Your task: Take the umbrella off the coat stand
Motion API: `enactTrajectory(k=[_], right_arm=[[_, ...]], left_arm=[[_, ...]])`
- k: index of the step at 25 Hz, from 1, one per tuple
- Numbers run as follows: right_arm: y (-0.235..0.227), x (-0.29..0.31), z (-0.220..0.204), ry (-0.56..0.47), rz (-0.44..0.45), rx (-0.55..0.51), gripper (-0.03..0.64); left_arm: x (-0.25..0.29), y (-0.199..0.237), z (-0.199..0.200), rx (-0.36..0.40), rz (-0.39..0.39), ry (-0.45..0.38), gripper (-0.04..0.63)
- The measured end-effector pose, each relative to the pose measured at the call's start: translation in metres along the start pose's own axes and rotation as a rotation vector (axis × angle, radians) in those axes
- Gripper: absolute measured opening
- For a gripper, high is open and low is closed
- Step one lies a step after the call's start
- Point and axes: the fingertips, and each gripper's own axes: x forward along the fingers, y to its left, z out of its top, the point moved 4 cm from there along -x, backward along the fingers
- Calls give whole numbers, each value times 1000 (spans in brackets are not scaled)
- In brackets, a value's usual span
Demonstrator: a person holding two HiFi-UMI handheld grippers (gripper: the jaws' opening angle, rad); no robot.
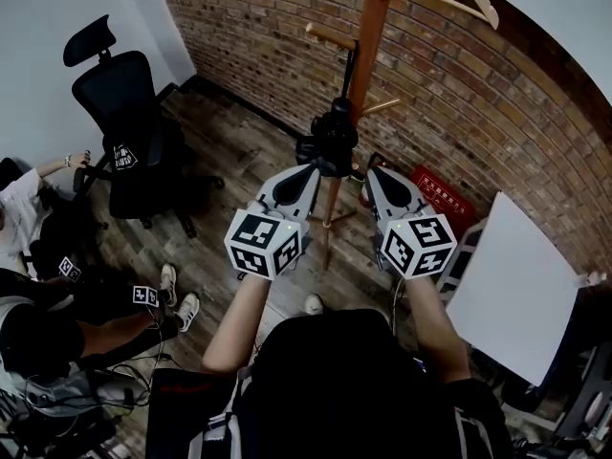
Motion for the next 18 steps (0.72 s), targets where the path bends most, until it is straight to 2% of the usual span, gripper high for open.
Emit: enactTrajectory(k=[9,18], right_arm=[[-7,4,3,-4,-16,-10,29],[-32,10,12,-2,0,5,29]], left_arm=[[12,0,-2,-2,-32,0,3],[35,0,11,7,-8,-20,3]])
